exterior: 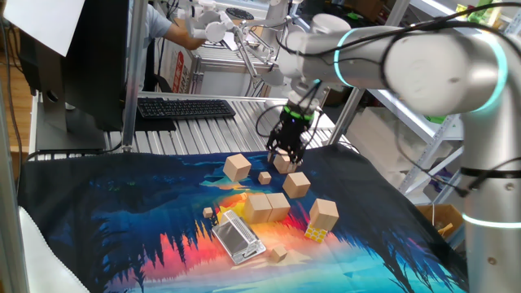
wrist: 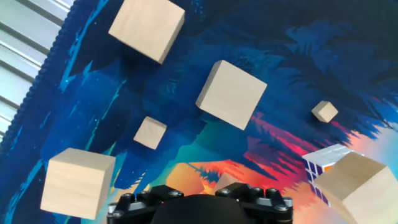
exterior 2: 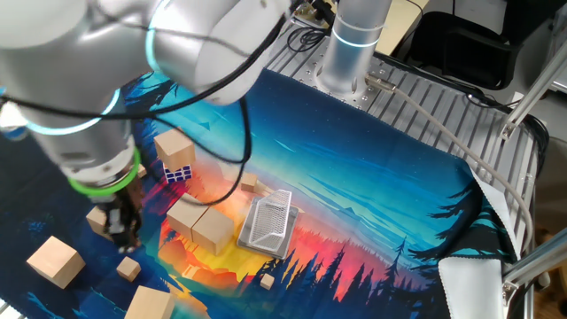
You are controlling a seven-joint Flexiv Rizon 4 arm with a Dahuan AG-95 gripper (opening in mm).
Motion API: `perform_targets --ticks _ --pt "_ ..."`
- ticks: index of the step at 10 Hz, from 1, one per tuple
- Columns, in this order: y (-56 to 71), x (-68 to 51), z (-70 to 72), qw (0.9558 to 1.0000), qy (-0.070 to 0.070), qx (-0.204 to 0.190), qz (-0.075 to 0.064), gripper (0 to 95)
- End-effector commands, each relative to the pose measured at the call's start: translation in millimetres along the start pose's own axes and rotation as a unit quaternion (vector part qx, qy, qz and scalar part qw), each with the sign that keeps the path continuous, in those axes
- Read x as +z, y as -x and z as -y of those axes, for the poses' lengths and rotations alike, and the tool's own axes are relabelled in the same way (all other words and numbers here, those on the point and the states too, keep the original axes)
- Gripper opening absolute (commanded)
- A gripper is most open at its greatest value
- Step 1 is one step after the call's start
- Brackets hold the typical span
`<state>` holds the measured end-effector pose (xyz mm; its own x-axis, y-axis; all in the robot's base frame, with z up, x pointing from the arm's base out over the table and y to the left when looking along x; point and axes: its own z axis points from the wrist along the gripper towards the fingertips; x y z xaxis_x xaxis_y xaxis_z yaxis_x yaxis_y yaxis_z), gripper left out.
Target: Stack the blocks into a pyramid shape
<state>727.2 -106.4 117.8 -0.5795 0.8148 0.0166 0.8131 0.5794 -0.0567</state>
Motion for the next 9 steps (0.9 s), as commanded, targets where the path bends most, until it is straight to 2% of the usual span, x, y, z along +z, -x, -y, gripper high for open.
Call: perform_targets --ticks 1,3,4,5,7,8,9 --pt "22.7 -5.6 1.7 0.9920 -0.011 0.125 0.018 76.0" --pt "45.0 -5.6 7.9 0.9866 -0.015 0.161 0.024 76.0" --pt "60.9 -5.3 13.9 0.9822 -0.016 0.184 0.034 76.0" --pt "68.9 -4.3 16.7 0.9801 -0.017 0.193 0.040 76.0" --pt "90.5 2.3 23.2 0.9724 -0.015 0.229 0.042 76.0" --pt "96.1 4.7 25.4 0.9702 -0.015 0.239 0.036 95.0" --pt "97.7 5.8 26.3 0.9693 -0.015 0.243 0.034 95.0"
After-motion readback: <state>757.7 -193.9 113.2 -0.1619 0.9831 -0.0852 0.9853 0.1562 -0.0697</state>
